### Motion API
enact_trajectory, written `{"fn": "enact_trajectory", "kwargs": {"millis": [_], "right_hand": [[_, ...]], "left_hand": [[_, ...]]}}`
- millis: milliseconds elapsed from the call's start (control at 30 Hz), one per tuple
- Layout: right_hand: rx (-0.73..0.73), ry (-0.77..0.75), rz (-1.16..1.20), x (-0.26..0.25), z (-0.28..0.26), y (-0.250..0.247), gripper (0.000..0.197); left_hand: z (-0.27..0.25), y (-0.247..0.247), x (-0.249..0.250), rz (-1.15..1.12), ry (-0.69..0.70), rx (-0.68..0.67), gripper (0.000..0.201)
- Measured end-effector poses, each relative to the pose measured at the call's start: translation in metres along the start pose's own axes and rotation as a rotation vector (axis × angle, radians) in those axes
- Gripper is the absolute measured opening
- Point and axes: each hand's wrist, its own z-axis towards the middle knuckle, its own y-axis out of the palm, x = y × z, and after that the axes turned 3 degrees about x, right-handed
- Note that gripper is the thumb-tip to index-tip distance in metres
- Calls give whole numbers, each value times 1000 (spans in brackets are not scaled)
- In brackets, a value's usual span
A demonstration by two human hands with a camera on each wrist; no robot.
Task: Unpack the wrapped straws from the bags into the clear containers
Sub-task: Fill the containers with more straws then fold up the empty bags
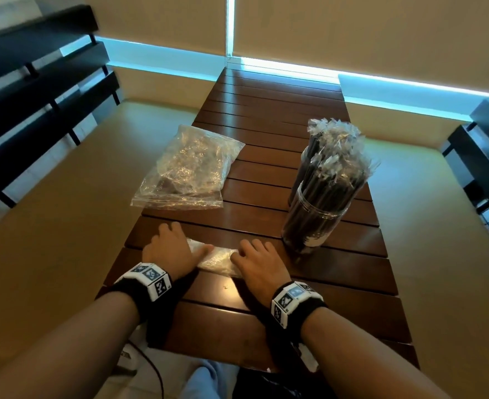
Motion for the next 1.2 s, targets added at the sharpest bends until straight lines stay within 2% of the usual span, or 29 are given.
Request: {"fn": "enact_trajectory", "kwargs": {"millis": [100, 200, 233, 267, 333, 400, 433, 533, 600, 667, 733, 800, 867, 900, 1033, 1100, 1200], "right_hand": [[3, -32, 49, -8, -4, 4, 25], [-6, 53, 152, -11, -11, 0, 22], [-16, 81, 178, -11, -13, -4, 17], [-33, 92, 193, -12, -14, -7, 16], [-93, 78, 193, -13, -14, -9, 24], [-131, 80, 243, -13, -18, -10, 35], [-130, 90, 275, -12, -21, -10, 38], [-153, 136, 350, -8, -27, -7, 40], [-161, 122, 422, -5, -26, -10, 36], [-215, 116, 484, -1, -22, -14, 31], [-260, 158, 576, 3, -20, -16, 28], [-211, 272, 638, 7, -21, -15, 31], [-177, 427, 662, 9, -22, -18, 44], [-180, 486, 651, 9, -22, -19, 49], [-336, 605, 519, 2, -10, -31, 44], [-411, 684, 494, -2, -4, -38, 45], [-536, 743, 523, 1, 2, -50, 48]], "left_hand": [[17, -12, -5, -236, -155, -187, 104], [28, -34, -11, -487, -230, -449, 79], [24, -42, -8, -492, -200, -459, 67], [19, -46, -1, -458, -131, -380, 53], [-2, -47, 22, -301, 73, -69, 27], [-27, -33, 46, -188, 245, 125, 20], [-35, -23, 53, -169, 314, 146, 23], [-45, -2, 52, -197, 399, 53, 29], [-45, 2, 50, -108, 427, 79, 25], [-41, -4, 51, -6, 452, 89, 31], [-32, -12, 48, -55, 407, -31, 36], [-18, -17, 39, -81, 361, -133, 27], [-10, -16, 33, -156, 330, -192, 8], [-7, -13, 32, -232, 325, -213, 4], [-3, -12, 36, -498, 154, -323, 32], [-2, -13, 38, -502, 166, -314, 27], [-5, -15, 35, -460, 212, -227, 22]]}}
